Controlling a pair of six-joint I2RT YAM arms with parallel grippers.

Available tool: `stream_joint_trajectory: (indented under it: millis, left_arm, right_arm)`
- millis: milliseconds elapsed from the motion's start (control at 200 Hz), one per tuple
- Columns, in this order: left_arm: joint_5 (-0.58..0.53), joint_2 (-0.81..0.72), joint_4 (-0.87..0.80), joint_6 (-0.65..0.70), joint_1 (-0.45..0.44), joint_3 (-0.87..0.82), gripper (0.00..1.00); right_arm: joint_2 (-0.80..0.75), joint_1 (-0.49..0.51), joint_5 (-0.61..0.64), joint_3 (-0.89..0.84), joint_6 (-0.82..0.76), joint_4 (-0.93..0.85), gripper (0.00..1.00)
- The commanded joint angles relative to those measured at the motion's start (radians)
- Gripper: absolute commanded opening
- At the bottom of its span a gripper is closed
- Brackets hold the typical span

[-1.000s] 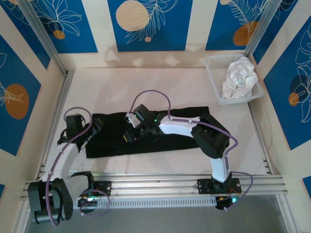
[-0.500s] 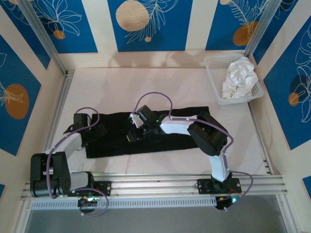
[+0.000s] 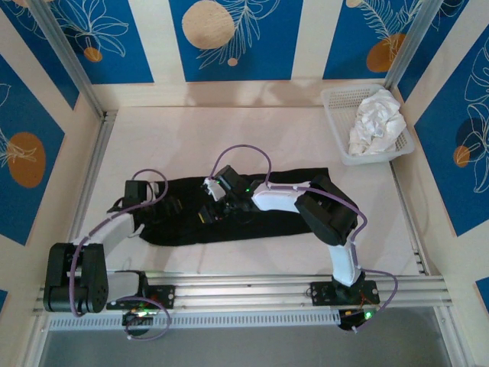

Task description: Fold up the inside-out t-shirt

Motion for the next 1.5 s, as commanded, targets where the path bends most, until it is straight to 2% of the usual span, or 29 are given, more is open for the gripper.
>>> stream_joint_trajectory:
  millis: [0, 190, 350, 575, 800, 1025, 1215, 1260, 1370, 1490]
  left_arm:
    - [0.071, 0.002, 0.021, -0.003, -0.022, -0.021, 0.63]
    - [0.054, 0.025, 0.061, -0.005, -0.022, -0.036, 0.35]
    - [0.071, 0.072, 0.103, -0.021, -0.022, -0.029, 0.00]
    - [-0.018, 0.001, -0.005, -0.032, -0.010, 0.039, 0.00]
    - [-0.155, -0.018, -0.298, 0.006, -0.002, 0.235, 0.00]
    - [-0.443, 0.098, -0.658, 0.193, 0.026, 0.573, 0.00]
    - [-0.870, 0.208, -0.885, 0.401, 0.038, 0.913, 0.00]
    - [-0.938, 0.229, -0.914, 0.429, 0.038, 0.975, 0.00]
    - [-0.995, 0.270, -0.961, 0.445, 0.019, 1.050, 0.00]
    - [-1.036, 0.310, -0.996, 0.416, -0.065, 1.050, 0.00]
  right_arm:
    - [0.001, 0.003, -0.018, 0.019, 0.007, -0.002, 0.37]
    - [0.002, 0.003, -0.015, 0.022, 0.006, -0.009, 0.37]
    - [-0.021, -0.001, -0.004, 0.017, 0.001, -0.017, 0.37]
    - [-0.143, -0.036, 0.052, -0.043, -0.026, -0.032, 0.41]
    - [-0.298, -0.109, 0.082, -0.210, -0.009, 0.049, 0.41]
    - [-0.455, -0.201, 0.065, -0.352, -0.003, 0.058, 0.41]
    - [-0.623, -0.276, 0.052, -0.475, 0.009, 0.015, 0.41]
    - [-0.660, -0.294, 0.051, -0.499, 0.006, 0.004, 0.41]
    - [-0.728, -0.338, 0.051, -0.538, 0.004, -0.021, 0.42]
    - [-0.775, -0.360, 0.050, -0.554, -0.002, -0.040, 0.42]
